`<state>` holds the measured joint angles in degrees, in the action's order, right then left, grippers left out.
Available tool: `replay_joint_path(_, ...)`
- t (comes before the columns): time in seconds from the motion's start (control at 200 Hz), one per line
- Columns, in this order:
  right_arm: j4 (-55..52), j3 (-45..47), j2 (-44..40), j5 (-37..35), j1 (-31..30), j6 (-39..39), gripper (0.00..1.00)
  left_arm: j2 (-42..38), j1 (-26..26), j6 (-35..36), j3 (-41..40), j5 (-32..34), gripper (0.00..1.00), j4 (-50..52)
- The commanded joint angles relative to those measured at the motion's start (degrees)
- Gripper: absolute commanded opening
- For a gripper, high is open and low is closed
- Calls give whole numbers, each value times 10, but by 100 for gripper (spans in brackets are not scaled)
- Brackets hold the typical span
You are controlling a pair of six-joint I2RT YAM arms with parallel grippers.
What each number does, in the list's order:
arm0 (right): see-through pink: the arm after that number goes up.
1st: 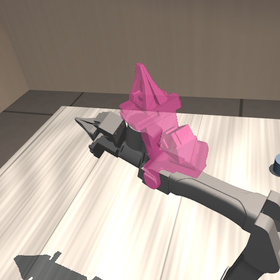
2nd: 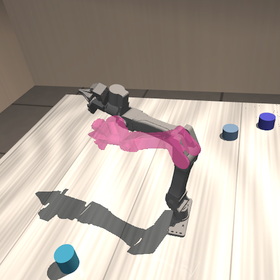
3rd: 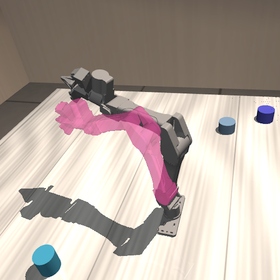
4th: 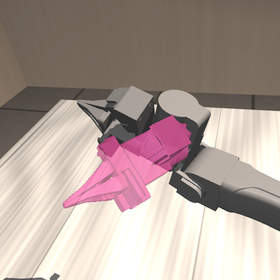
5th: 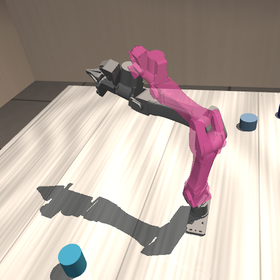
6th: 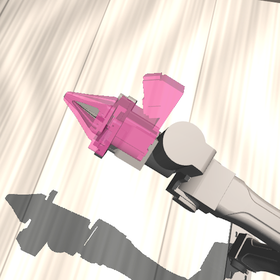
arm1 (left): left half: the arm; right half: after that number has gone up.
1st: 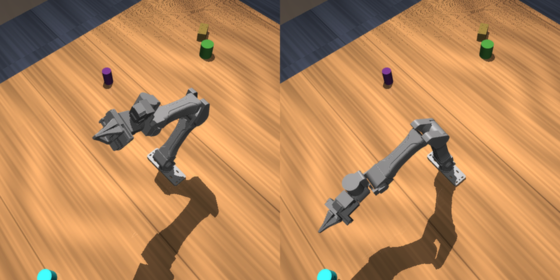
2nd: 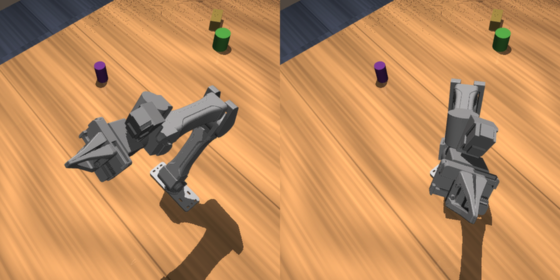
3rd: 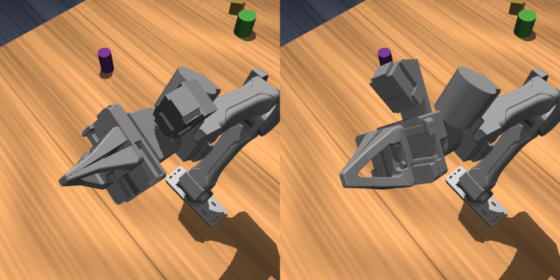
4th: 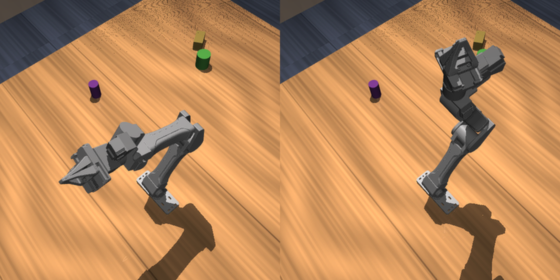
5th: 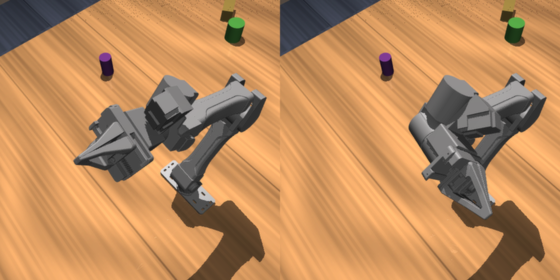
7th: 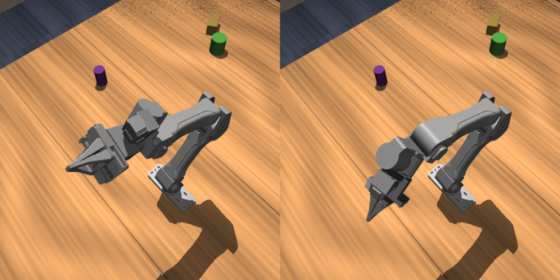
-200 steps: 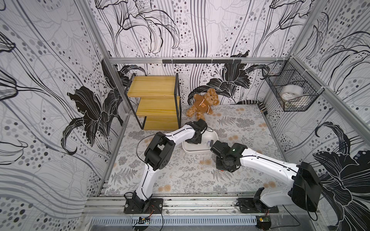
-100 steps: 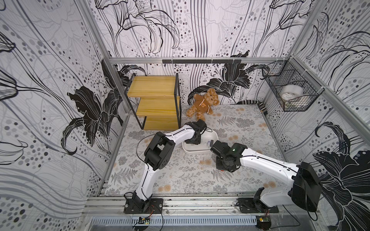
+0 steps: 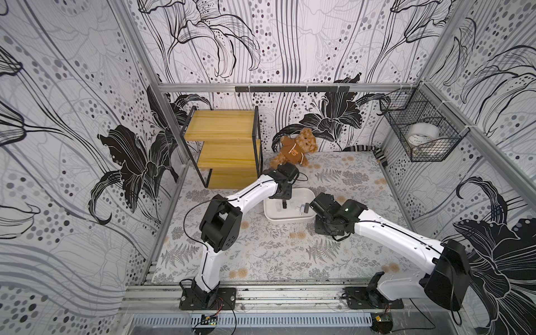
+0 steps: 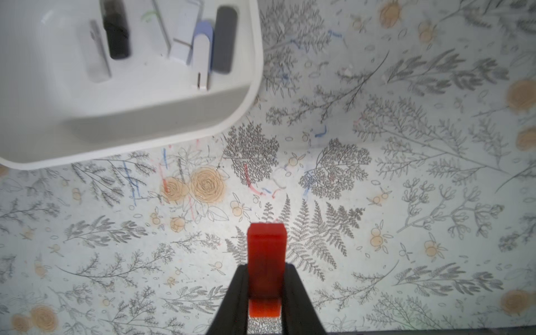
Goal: Put the usb flash drive into the storage box
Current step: Place the USB flash in the storage box.
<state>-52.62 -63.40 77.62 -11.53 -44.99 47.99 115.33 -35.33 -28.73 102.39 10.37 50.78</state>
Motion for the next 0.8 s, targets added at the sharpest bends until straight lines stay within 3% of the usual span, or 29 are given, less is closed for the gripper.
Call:
replay_joint_path(0.0, 2, -26, 18, -19, 9, -43, 0, -55, 15, -5, 37, 22, 50, 32)
replay_joint_path(0.17, 47, -102, 110, 3, 11, -98, 0, -131, 54, -7, 5, 40, 55, 51)
replay_joint_path(0.421, 123, -232, 270, 42, 10, -172, 0, -262, 124, -9, -167, 25, 64, 3)
replay_joint_path(0.596, 131, -325, 362, 68, 10, -200, 0, -314, 136, -18, -250, 25, 67, -12)
replay_joint_path(0.796, 144, -363, 422, 96, 7, -209, 0, -340, 139, -30, -293, 25, 67, -17)
